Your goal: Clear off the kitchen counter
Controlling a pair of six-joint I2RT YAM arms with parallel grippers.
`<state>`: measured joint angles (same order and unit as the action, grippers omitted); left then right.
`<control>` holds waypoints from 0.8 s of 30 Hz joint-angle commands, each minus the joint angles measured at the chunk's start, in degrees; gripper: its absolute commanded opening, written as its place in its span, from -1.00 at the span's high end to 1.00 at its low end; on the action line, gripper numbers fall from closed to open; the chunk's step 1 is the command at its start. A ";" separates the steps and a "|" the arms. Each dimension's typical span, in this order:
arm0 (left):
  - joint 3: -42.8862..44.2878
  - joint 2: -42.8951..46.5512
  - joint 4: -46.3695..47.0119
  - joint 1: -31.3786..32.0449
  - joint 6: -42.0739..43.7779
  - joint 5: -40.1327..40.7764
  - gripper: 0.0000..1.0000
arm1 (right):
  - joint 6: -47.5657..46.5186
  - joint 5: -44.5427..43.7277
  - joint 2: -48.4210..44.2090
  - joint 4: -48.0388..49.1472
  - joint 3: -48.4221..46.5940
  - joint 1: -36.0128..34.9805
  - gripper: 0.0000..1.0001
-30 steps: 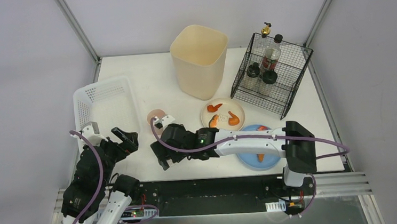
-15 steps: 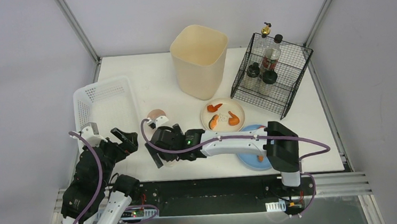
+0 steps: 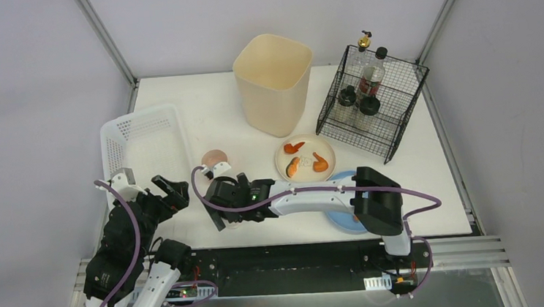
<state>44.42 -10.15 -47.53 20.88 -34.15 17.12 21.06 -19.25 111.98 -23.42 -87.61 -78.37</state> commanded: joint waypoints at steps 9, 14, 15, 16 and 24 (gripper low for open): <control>0.35 -0.17 0.00 -0.47 -1.18 0.63 -0.99 | 0.60 0.59 0.14 0.50 -2.06 -0.24 -0.44; 0.38 -0.52 0.04 -0.49 -1.18 0.38 -0.99 | -0.93 1.81 -1.88 3.86 0.45 -0.86 -0.16; 0.39 -0.56 0.01 -0.49 -1.18 0.37 -0.99 | -1.17 1.92 -2.28 4.17 0.85 -0.97 -0.10; 0.32 -0.66 0.06 -0.49 -1.18 0.37 -0.99 | -1.42 1.99 -2.76 4.36 1.20 -1.18 -0.04; 0.35 -0.66 0.06 -0.44 -1.09 0.45 -0.99 | -2.87 2.31 -9.32 4.02 5.61 -3.20 0.23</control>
<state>44.42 -10.22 -47.53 20.88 -34.15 17.10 18.96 -18.13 109.65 -19.73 -84.01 -80.16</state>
